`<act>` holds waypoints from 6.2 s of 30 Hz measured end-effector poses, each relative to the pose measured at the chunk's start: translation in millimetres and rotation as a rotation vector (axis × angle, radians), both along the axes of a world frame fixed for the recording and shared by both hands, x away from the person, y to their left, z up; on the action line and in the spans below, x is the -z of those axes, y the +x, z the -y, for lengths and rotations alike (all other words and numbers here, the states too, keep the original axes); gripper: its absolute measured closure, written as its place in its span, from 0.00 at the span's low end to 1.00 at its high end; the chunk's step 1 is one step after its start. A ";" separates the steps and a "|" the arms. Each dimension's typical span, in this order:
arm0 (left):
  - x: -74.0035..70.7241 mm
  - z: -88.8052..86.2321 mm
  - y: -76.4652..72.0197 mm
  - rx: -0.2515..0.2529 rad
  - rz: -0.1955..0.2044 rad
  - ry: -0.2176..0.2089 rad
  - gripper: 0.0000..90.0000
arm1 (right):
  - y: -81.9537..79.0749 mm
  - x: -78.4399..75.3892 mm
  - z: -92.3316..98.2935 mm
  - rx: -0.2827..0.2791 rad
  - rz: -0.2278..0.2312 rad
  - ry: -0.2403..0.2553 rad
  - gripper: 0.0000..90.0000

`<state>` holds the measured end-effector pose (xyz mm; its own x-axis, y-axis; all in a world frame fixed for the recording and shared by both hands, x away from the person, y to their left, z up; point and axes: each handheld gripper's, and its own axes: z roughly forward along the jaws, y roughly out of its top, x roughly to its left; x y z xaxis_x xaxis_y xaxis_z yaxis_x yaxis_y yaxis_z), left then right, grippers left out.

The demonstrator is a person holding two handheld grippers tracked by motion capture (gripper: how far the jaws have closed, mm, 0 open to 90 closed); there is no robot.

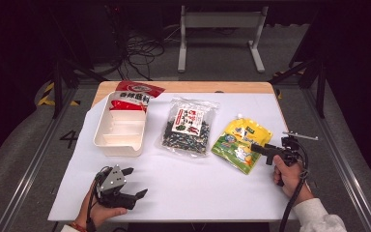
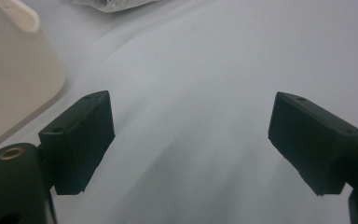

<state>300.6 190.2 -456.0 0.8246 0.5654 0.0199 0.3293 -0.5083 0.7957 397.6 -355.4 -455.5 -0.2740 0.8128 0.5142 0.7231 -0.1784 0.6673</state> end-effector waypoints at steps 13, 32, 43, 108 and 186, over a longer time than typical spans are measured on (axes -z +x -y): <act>2.9 10.6 4.2 0.044 -0.033 -0.016 0.17 | 1.9 -7.8 -5.0 0.094 0.006 -0.265 0.23; 5.8 27.9 24.8 0.050 -0.081 -0.055 0.25 | 4.4 -28.6 -37.6 -0.060 0.159 -0.318 0.32; 7.5 28.7 25.3 0.053 -0.104 -0.064 0.24 | -22.0 -33.8 -128.7 -0.507 0.269 -0.313 0.59; 13.9 65.0 88.7 0.017 -0.419 -0.254 0.09 | -88.5 -5.0 -123.5 -0.935 0.165 -0.417 1.00; -102.1 9.8 57.3 0.162 0.208 -0.402 0.90 | -87.0 -30.6 -88.9 -0.620 0.375 -0.409 0.40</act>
